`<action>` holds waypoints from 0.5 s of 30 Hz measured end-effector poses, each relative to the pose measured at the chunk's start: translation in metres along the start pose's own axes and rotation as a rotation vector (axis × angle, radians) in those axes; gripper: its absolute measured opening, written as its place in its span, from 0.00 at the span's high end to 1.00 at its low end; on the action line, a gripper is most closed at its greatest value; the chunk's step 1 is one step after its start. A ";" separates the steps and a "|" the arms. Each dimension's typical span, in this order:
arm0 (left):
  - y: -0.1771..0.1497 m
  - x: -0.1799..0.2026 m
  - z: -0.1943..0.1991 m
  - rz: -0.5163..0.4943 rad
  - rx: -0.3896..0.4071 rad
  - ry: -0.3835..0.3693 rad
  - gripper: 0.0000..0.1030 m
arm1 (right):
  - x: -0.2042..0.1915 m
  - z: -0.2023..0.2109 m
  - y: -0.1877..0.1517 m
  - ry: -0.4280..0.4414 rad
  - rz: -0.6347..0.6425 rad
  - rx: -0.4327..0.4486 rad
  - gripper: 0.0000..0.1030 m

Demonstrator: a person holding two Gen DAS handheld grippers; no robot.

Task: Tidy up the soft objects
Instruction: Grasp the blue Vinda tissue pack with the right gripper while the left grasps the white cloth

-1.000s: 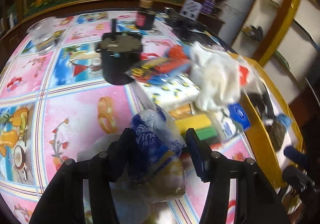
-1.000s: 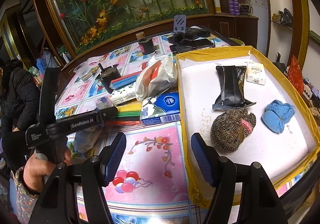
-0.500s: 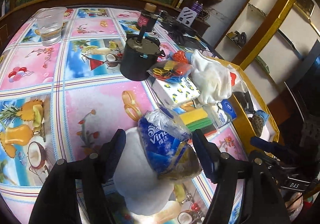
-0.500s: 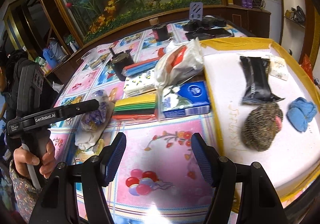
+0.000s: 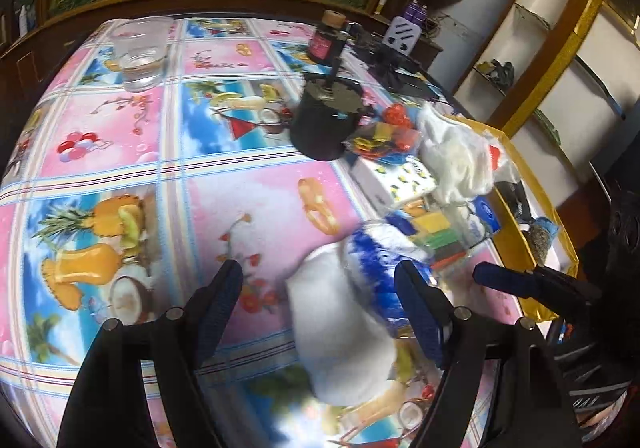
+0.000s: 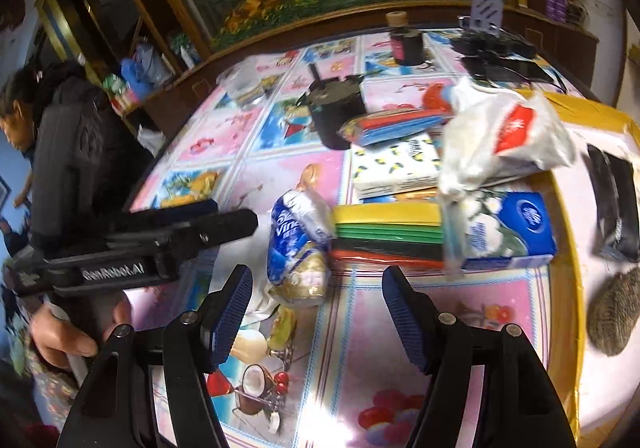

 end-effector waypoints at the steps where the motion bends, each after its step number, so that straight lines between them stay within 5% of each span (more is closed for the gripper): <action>1: 0.001 -0.005 0.002 0.018 0.006 0.005 0.25 | -0.006 -0.006 0.003 -0.010 0.019 -0.005 0.30; 6: 0.005 -0.017 0.006 0.053 0.021 0.025 0.25 | -0.028 -0.036 0.014 -0.113 0.137 -0.030 0.31; 7: 0.005 -0.017 0.006 0.052 0.020 0.025 0.25 | -0.029 -0.041 0.012 -0.148 0.156 -0.046 0.36; 8: 0.004 -0.018 0.006 0.050 0.017 0.024 0.25 | -0.028 -0.043 0.010 -0.160 0.158 -0.049 0.60; 15: -0.007 0.001 0.001 -0.050 -0.035 0.008 0.23 | -0.001 0.012 -0.013 -0.159 0.095 0.109 0.61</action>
Point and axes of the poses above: each gripper's, at about its wrist camera, not at the fingertips, and z roughly against the way its jaws point, x to its right, y to its top, the point moved 2 cm from there along -z, roughly the way its jaws point, and after that the axes turned 10 degrees about z, right-handed, at the moved point
